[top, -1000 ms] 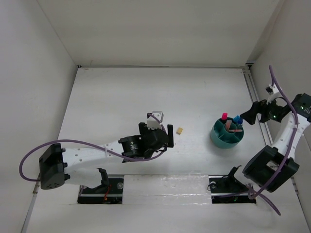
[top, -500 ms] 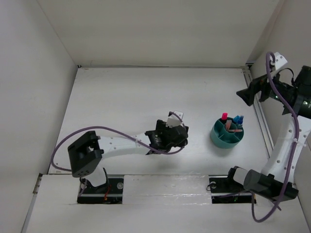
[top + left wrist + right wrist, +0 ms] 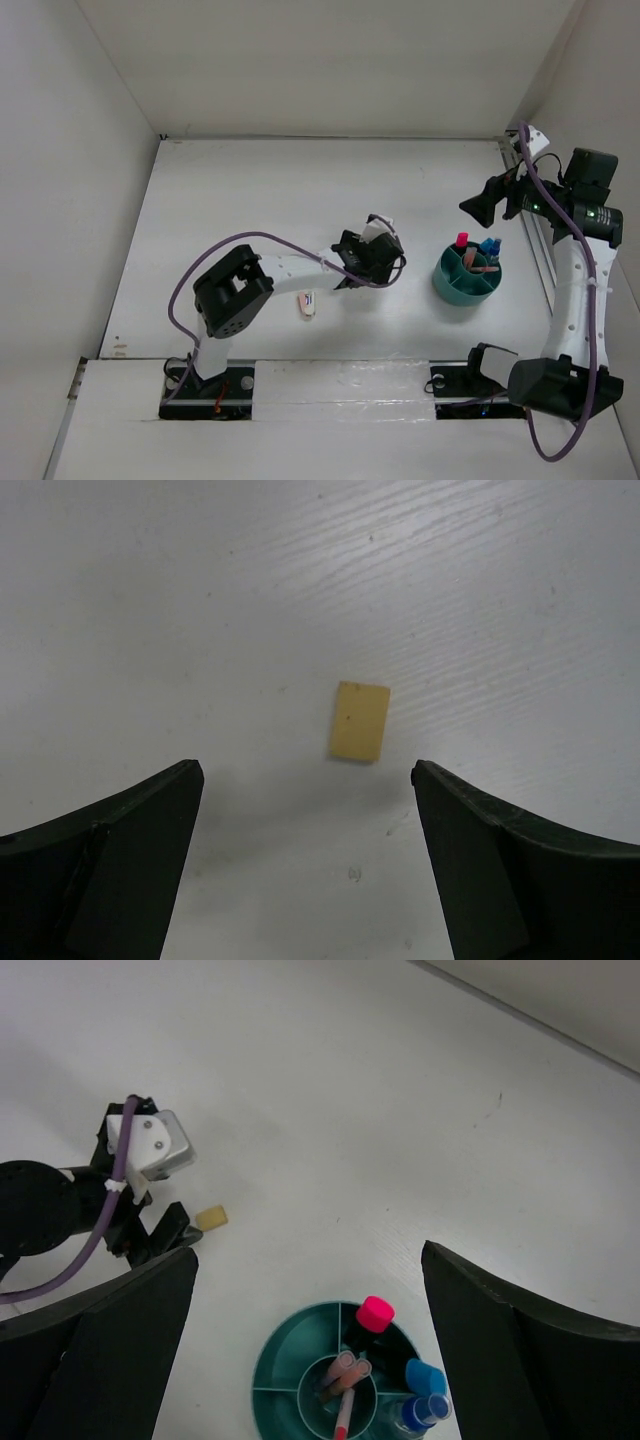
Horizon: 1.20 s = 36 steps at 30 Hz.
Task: Sort the stationery into containers
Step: Grab a piece of stationery with the left arm
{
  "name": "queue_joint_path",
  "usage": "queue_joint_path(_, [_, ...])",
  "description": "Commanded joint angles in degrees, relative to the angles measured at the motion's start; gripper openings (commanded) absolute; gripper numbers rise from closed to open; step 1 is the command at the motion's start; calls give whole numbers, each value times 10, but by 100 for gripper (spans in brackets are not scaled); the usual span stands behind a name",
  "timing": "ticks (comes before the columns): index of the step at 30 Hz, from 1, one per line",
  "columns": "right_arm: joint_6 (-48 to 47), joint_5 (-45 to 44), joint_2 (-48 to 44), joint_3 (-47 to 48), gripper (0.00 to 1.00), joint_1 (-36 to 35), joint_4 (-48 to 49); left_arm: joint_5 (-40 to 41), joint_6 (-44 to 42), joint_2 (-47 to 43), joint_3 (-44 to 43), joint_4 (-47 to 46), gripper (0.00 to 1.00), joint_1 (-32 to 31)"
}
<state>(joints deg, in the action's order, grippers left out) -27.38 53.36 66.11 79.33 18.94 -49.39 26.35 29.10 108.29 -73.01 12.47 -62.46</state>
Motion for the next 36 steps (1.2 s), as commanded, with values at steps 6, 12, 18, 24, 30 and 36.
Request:
queue_joint_path(6, [-7, -15, -5, 2, 99, -14, 54, -6, -52, 63, -127, 33, 68, 15])
queue_joint_path(12, [-7, -21, -5, 2, 99, -14, 60, -17, -45, 75, -140, 46, 52, 21])
queue_joint_path(18, [-13, -21, 1, 2, 99, -14, 60, -45, -29, 95, -127, 57, 55, 21])
queue_joint_path(24, [-13, -21, 1, 2, 99, -14, 54, -67, -16, 83, -97, 48, 56, 21])
queue_joint_path(30, [-18, -21, 6, 2, 99, -14, 48, -73, -5, 83, -84, 43, 53, 21])
queue_joint_path(36, [-23, -21, 6, 2, 99, -14, 48, -78, -5, 88, -78, 43, 52, 21])
